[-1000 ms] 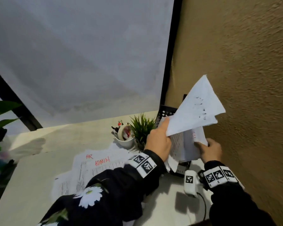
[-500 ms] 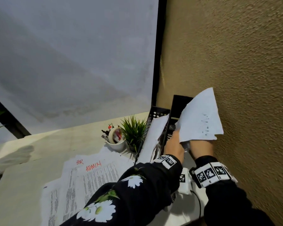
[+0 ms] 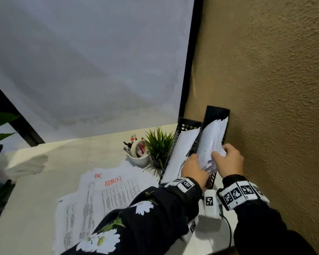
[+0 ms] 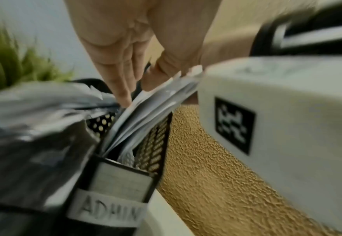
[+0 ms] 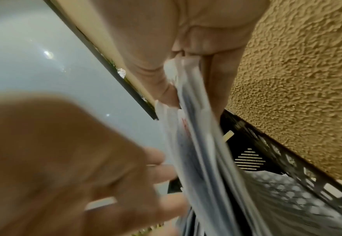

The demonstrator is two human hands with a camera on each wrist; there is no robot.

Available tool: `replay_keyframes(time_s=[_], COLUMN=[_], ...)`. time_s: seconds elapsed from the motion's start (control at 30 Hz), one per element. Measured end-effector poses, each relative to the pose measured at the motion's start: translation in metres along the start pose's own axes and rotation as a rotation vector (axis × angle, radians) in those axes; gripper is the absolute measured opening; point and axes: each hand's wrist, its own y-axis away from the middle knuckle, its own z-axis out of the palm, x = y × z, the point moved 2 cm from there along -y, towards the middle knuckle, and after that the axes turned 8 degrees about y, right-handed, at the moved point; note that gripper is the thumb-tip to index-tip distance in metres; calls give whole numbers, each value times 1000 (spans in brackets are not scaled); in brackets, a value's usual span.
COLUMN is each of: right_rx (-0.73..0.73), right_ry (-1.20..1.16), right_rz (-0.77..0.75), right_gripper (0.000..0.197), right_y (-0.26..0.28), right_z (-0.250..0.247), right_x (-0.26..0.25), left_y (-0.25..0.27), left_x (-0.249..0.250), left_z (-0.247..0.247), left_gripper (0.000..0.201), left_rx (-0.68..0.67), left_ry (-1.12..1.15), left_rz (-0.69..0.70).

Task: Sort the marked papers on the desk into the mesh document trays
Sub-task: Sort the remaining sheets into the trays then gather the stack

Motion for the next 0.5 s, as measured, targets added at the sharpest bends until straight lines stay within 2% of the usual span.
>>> replay_keyframes(time_s=[0.07,0.13,0.2,0.27,0.33,0.4,0.43,0.5], right_rx=[31,114,258,303,150,-110,-255,-549], right_ry=[-37,-82,-45,-38,-102,-136,-128,-88], right_rz=[12,-72,-287,-490,-588,-571,-498,-250], right_gripper=[7,9,12,7,5,12,15,15], right_y=[3,9,19,34,53,75,86,109], right_z=[2,1,0,12,37,69,88,130], right_x=[-1,-10,-28,-46,-56,-61,-57,-36], left_y=[9,19,26,35,47,58,64,76], left_x=[-9,-38,-88,-144,-194,-230,-242,-257], left_z=[-27,-59,-86,-115,-141,-162,-170,-180], left_gripper=[36,29,24,26,34,48,63,93], left_rx=[15,36,75,149,210,248,267,317], left_ry=[-37,-110,-174,-212,-256,-349,-375,-329], left_rz=[105,147,38,-192,-419,-588,-679,-832])
